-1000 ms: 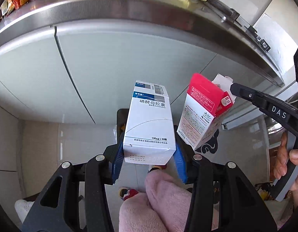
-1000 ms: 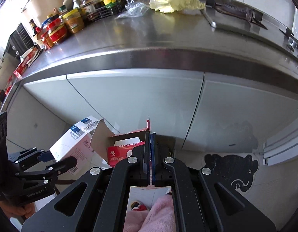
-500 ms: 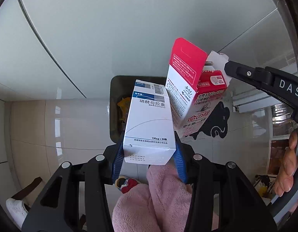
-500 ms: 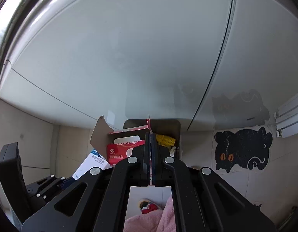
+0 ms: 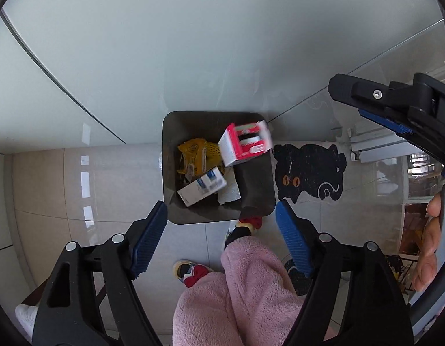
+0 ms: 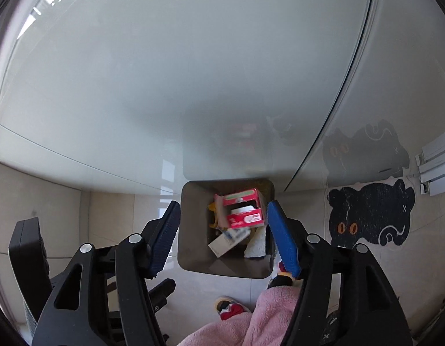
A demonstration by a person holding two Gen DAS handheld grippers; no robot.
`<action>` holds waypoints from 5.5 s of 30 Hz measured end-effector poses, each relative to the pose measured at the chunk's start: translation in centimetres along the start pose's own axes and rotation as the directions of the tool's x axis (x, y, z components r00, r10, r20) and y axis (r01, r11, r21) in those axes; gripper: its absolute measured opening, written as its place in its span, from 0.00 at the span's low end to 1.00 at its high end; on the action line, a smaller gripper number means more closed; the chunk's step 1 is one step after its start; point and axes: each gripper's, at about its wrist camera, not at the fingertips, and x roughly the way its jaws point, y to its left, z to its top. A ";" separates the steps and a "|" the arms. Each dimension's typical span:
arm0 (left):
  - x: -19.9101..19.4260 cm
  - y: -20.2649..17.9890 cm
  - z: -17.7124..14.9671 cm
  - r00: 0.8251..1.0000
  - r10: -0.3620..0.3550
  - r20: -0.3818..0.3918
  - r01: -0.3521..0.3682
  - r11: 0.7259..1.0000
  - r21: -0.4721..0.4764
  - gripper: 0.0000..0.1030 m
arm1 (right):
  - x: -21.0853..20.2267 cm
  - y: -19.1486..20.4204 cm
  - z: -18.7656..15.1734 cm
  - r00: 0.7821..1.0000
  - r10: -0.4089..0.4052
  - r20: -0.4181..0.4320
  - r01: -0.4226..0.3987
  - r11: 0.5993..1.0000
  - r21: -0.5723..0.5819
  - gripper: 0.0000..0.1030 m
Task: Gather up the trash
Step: 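Raise both open tools back to the counter toward the yellow wrapper, then grasp the clear plastic bag with the left tool while the right tool grasps the yellow wrapper, then carry plastic bag and yellow wrapper down to the floor bin and open both tools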
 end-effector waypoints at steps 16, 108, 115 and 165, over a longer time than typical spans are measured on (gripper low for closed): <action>-17.4 -4.4 1.5 0.976 -0.021 0.217 0.016 1.000 0.023 0.86 | -19.6 0.9 2.8 0.974 0.060 0.216 -0.040 0.995 -0.094 0.97; -29.5 -8.8 14.0 0.871 0.040 0.489 -0.072 0.996 0.045 0.01 | -24.6 1.6 17.1 0.946 0.161 0.283 -0.136 0.985 -0.105 0.08; -30.7 -8.7 7.4 0.872 -0.001 0.489 -0.040 0.996 0.074 0.01 | -27.2 3.1 10.2 0.947 0.156 0.279 -0.127 0.985 -0.118 0.08; 2.4 1.2 0.1 0.992 -0.112 0.057 0.110 0.993 0.030 0.11 | 7.8 -1.1 -2.7 0.981 -0.011 -0.191 0.020 0.999 0.045 0.13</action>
